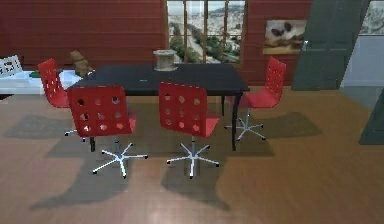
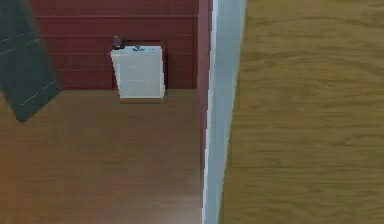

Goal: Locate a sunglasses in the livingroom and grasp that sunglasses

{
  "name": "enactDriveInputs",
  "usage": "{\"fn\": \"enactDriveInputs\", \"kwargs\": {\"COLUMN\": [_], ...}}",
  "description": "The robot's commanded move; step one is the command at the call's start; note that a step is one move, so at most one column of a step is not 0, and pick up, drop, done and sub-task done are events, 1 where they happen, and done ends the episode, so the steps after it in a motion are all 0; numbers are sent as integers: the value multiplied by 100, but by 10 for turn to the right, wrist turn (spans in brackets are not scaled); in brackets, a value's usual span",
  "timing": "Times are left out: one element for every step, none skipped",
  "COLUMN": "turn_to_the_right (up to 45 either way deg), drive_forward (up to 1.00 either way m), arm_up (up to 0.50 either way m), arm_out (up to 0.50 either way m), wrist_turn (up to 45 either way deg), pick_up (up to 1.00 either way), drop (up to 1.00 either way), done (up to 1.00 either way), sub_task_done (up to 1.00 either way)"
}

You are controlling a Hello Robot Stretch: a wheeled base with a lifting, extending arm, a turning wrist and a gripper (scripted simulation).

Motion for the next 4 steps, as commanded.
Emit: {"fn": "enactDriveInputs", "kwargs": {"turn_to_the_right": [390, 0, 0, 30], "drive_forward": [0, 100, 100, 0], "arm_up": [0, 0, 0, 0], "arm_out": [0, 0, 0, 0], "wrist_turn": [0, 0, 0, 0], "pick_up": [0, 0, 0, 0], "drop": [0, 0, 0, 0], "done": [0, 0, 0, 0], "sub_task_done": [0, 0, 0, 0]}}
